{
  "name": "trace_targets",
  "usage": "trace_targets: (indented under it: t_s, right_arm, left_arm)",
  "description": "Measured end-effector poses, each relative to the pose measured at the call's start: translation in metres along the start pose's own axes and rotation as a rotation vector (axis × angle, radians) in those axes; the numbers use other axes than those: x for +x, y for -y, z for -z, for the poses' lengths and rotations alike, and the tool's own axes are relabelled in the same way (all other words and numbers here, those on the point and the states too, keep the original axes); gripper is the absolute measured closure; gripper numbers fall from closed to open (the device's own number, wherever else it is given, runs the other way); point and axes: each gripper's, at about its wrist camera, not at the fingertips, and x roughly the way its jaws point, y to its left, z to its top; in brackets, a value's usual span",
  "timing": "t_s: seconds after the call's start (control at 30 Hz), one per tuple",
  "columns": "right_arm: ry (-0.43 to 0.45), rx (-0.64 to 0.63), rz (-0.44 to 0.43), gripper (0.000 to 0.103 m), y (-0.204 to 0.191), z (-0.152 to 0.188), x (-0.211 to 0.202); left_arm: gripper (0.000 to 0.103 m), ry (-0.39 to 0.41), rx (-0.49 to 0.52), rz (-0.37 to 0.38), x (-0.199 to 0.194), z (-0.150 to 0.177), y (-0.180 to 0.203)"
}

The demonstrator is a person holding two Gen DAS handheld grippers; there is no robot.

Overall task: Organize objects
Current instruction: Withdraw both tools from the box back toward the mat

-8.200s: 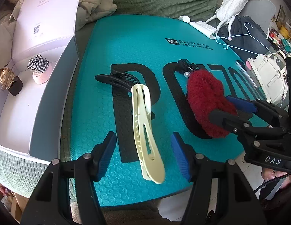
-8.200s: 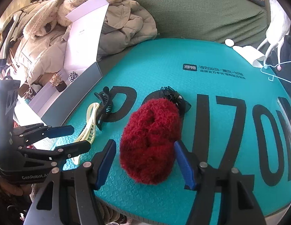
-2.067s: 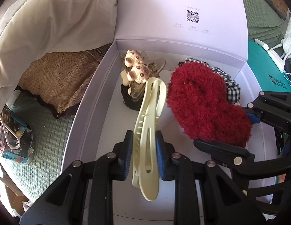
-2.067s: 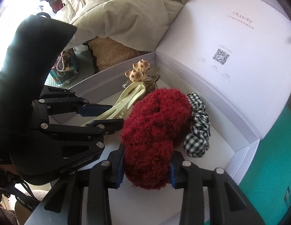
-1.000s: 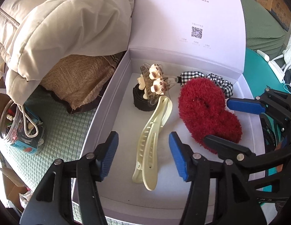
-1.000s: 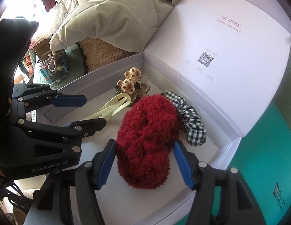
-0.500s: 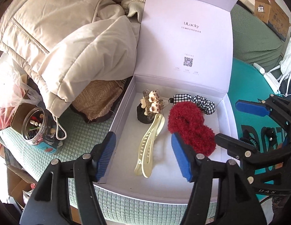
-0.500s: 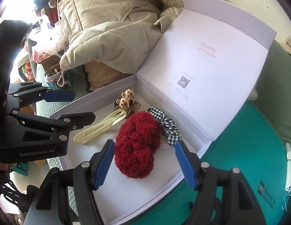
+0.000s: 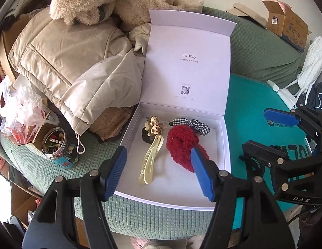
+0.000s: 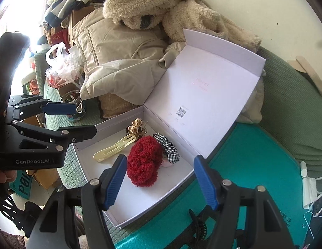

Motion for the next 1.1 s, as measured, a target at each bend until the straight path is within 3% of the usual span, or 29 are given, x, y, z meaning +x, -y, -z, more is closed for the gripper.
trace_targets:
  t_s: [0.53, 1.1]
  right_arm:
    - [0.058, 0.039, 0.037, 0.036, 0.005, 0.037, -0.075]
    - [0.036, 0.144, 0.08, 0.036, 0.019, 0.113, -0.115]
  left_arm:
    - [0.036, 0.04, 0.012, 0.022, -0.066, 0.023, 0.044]
    - [0.035, -0.014, 0.049, 0.098, -0.078, 0.078, 0.102]
